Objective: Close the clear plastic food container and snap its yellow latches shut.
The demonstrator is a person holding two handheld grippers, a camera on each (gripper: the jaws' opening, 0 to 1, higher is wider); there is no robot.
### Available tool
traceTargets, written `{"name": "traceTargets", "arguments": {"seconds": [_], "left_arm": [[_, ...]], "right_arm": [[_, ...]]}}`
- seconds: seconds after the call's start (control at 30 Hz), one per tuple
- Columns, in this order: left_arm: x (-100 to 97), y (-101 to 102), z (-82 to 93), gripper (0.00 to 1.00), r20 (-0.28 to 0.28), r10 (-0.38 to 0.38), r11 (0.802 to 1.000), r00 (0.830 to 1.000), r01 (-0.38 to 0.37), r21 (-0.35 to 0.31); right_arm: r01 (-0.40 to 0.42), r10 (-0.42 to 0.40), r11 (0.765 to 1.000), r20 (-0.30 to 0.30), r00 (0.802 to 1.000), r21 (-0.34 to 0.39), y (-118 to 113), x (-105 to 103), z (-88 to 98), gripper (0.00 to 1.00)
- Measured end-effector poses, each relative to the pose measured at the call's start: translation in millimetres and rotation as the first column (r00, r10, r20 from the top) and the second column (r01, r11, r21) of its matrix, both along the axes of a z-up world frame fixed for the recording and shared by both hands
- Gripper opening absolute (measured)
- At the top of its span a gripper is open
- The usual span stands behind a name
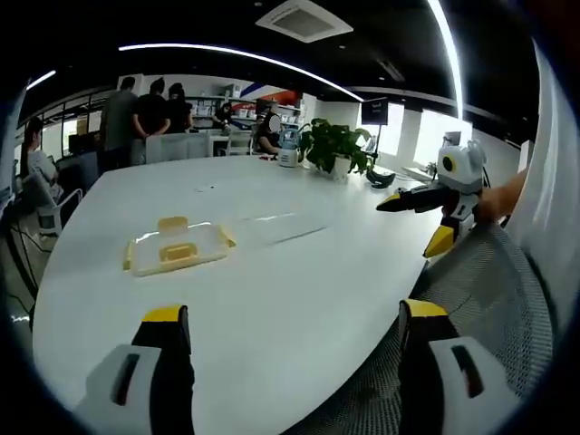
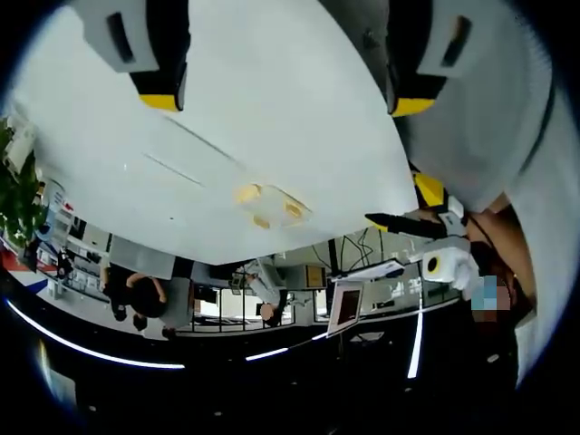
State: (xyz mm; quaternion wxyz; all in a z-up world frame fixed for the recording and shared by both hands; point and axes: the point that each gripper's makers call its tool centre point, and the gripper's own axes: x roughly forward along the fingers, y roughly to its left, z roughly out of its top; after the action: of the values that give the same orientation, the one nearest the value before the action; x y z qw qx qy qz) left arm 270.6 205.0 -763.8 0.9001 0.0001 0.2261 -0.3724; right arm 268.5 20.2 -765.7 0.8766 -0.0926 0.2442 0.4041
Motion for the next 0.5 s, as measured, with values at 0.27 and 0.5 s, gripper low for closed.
{"name": "traceTargets", "arguments": {"seconds": [0.27,0.5], "left_arm": [[-0.3,-0.1,-0.9,0.94,-0.005,-0.001,1.0,1.0,0.001,0.001],[-0.4,0.0,-0.8,0.93,-0.005,0.0,1.0,1.0,0.0,0.002]], "right_arm": [[-0.001,0.001,1.0,0.001,1.0,0.001,0.4,-0.3,0.6,0.91],[-0.005,0.005,1.0,-0.001,1.0,-0.003,0.9,-1.2,-0.2,0.91]]}}
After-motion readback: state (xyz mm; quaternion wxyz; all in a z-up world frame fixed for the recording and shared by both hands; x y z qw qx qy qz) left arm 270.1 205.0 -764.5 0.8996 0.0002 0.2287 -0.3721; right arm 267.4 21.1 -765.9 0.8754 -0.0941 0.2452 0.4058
